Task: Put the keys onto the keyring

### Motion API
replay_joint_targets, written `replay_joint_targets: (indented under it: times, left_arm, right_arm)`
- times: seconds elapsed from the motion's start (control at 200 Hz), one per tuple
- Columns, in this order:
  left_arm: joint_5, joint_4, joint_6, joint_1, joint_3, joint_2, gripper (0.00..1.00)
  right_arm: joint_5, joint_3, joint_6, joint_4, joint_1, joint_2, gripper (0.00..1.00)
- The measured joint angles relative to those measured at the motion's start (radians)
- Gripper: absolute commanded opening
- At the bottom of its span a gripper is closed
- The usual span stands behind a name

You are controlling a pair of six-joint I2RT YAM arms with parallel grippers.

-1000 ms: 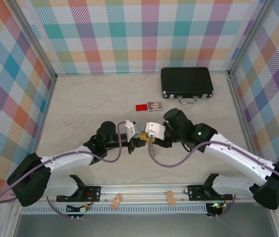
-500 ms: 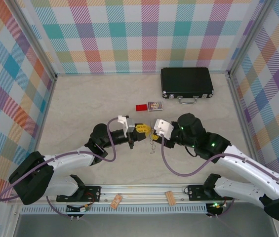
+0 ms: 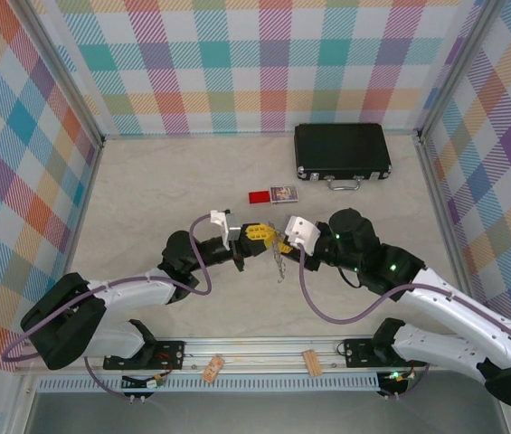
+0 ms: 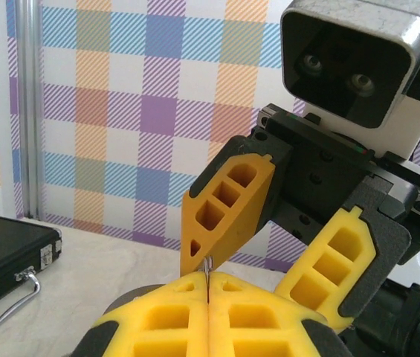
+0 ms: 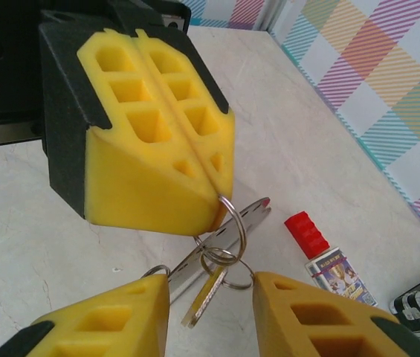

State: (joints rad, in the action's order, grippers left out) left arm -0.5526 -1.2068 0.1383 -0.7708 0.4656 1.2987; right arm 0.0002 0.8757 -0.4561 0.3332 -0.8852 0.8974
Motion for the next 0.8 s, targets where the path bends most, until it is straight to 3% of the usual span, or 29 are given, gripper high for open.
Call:
replay_joint_targets:
  times: [0.175,0.365,0.8]
  left_arm:
    - [0.000,-0.028,0.027,0.000,0.000,0.002,0.00]
    - [-0.004,-0.035,0.035,0.000,0.000,0.002,0.00]
    - [-0.016,-0.056,0.075,0.000,0.000,0.003,0.00]
  right_arm:
    - [0.002,-0.027,0.013,-0.013,0.000,-0.041,0.39]
    - [0.019,-0.041,0.034,-0.027,0.002,-0.066,0.32]
    - [-0.002,-0.042,0.063,-0.065,0.003,-0.010,0.27]
